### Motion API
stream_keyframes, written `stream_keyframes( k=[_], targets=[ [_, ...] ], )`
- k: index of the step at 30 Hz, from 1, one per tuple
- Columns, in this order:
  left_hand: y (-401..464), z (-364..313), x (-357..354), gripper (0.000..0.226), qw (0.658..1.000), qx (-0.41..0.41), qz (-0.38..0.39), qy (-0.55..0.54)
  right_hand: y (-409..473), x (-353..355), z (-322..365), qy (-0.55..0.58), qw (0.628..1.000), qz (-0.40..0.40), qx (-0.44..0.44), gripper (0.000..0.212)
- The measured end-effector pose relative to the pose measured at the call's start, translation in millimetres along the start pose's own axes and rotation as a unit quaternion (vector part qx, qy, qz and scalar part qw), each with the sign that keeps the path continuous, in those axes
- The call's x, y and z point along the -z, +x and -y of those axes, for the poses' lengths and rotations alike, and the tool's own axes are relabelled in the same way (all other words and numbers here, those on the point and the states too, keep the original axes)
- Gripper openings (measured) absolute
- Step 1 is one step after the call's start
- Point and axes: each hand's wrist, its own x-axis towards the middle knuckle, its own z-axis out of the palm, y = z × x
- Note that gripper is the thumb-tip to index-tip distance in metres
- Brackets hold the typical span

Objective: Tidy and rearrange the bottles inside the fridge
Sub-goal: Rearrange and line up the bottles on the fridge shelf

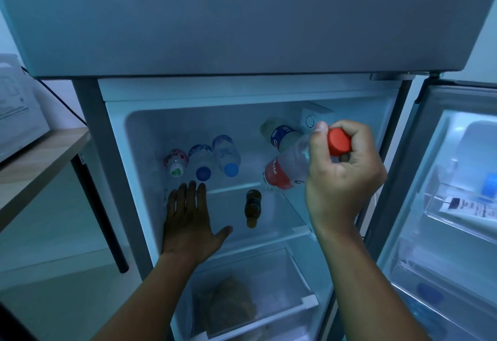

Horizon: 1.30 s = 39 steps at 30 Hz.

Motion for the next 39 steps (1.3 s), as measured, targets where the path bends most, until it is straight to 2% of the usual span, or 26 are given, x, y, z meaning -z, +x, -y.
stream_keyframes(
  k=[3, 5, 9, 14, 17, 20, 22, 25, 27, 31, 33, 39],
  targets=[
    [1, 0, -1, 0.116, 1.000, 0.000, 0.001, 0.002, -8, -5, -10, 0.001, 0.999, -0.021, 0.036, 0.022],
    [1, 1, -2, 0.117, 1.000, 0.001, 0.002, 0.004, -19, -8, -25, -0.018, 0.999, -0.003, 0.041, 0.024],
    [2, 2, -8, 0.117, 1.000, 0.002, 0.010, 0.015, -43, -3, -57, -0.050, 0.994, 0.091, 0.016, 0.023],
    [3, 2, -12, 0.117, 1.000, 0.000, -0.001, 0.026, -66, 1, -76, -0.079, 0.963, 0.244, -0.080, 0.041],
    [3, 0, -8, 0.118, 1.000, 0.005, 0.004, 0.027, -76, -4, -85, -0.123, 0.947, 0.276, -0.108, 0.047],
    [3, -1, -6, 0.119, 1.000, 0.006, 0.007, 0.029, -77, -12, -87, -0.116, 0.947, 0.283, -0.099, 0.054],
    [3, -1, -6, 0.118, 0.999, 0.006, 0.008, 0.031, -74, -20, -89, -0.094, 0.926, 0.358, -0.073, 0.069],
    [4, -1, -7, 0.117, 0.999, 0.006, 0.009, 0.033, -71, -32, -97, -0.110, 0.880, 0.463, -0.013, 0.058],
    [4, -1, -8, 0.117, 0.999, 0.007, 0.010, 0.036, -70, -36, -104, -0.124, 0.877, 0.464, 0.015, 0.052],
    [5, -1, -10, 0.116, 0.999, 0.007, 0.012, 0.036, -66, -40, -107, -0.140, 0.903, 0.402, -0.055, 0.042],
    [5, -1, -11, 0.117, 0.999, 0.006, 0.008, 0.034, -65, -46, -113, -0.164, 0.909, 0.379, -0.063, 0.043],
    [5, -1, -12, 0.118, 0.999, 0.008, 0.004, 0.038, -57, -67, -125, -0.166, 0.899, 0.404, -0.019, 0.047]
  ],
)
